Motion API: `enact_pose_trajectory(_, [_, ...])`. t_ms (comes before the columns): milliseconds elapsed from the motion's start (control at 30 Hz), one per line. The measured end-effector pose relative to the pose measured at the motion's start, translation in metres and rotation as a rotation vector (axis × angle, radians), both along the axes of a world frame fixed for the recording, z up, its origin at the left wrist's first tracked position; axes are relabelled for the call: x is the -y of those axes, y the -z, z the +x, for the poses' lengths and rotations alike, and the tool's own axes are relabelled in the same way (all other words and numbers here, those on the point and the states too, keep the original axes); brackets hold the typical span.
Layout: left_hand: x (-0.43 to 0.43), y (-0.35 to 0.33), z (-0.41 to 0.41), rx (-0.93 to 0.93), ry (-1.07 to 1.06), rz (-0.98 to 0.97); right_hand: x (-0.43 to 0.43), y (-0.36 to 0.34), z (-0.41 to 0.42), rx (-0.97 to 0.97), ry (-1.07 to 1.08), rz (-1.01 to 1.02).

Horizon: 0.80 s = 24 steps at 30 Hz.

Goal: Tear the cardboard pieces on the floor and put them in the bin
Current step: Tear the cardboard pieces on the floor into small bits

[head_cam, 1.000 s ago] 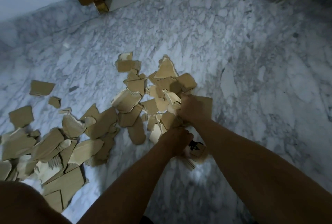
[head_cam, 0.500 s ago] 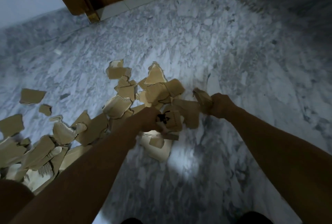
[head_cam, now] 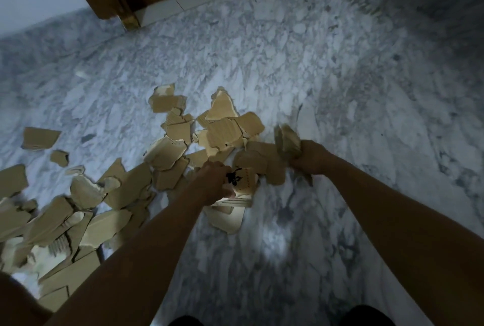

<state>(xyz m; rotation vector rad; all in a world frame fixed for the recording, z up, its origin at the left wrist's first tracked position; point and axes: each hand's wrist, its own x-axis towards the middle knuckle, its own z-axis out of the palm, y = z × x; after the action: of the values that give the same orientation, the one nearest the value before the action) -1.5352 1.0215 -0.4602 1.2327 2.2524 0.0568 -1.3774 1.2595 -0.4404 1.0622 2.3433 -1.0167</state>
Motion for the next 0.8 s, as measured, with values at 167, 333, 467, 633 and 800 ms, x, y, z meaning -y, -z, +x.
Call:
enact_pose_trajectory(167, [0.004, -0.005, 0.001, -0.026, 0.005, 0.099, 0.042, -0.009, -0.056, -0.081, -0.174, -0.082])
enact_pose_trajectory(333, [0.015, -0.012, -0.002, 0.097, -0.026, 0.201, 0.078, 0.031, -0.067, 0.027, -0.238, 0.387])
enact_pose_trajectory(467, [0.03, -0.018, -0.023, 0.111, -0.132, 0.247, 0.087, 0.044, -0.064, 0.025, -0.262, 0.523])
enact_pose_trajectory(633, [0.042, -0.025, -0.047, 0.123, -0.281, 0.31, 0.085, 0.05, -0.07, 0.064, -0.292, 0.531])
enact_pose_trajectory(800, [0.045, -0.028, -0.051, 0.056, -0.298, 0.258, 0.093, 0.051, -0.072, -0.003, -0.277, 0.728])
